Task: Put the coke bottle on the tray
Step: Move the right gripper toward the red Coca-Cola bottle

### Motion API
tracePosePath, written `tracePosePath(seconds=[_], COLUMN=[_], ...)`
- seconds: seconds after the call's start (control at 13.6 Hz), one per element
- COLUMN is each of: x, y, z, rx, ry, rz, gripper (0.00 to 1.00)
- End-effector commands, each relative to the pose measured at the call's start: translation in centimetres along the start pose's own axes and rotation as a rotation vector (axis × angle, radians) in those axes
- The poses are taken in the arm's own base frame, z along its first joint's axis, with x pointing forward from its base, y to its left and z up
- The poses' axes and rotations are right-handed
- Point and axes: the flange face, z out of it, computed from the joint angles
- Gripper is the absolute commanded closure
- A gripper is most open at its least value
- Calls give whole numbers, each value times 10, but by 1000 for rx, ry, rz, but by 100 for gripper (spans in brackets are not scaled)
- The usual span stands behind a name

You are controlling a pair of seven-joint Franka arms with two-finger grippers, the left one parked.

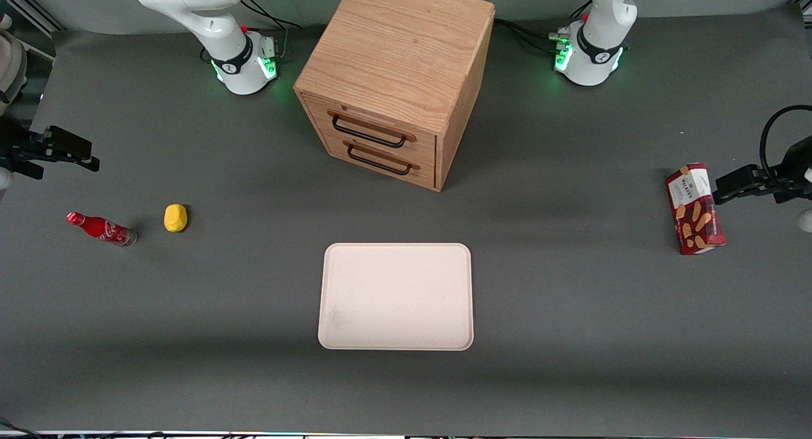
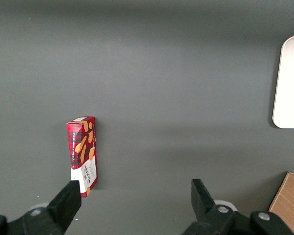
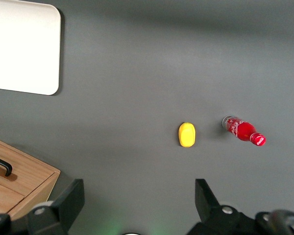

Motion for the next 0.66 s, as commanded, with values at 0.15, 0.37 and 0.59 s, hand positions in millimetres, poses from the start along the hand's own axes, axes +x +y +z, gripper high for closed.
tracePosePath(seconds=[0.15, 0.37, 0.59], x=[-2, -1, -1], y=[-2, -2, -2], z=[-1, -1, -1], rx=[-12, -14, -15], ry=[0, 3, 3], rz=[16, 10, 5], gripper=[0, 0, 0])
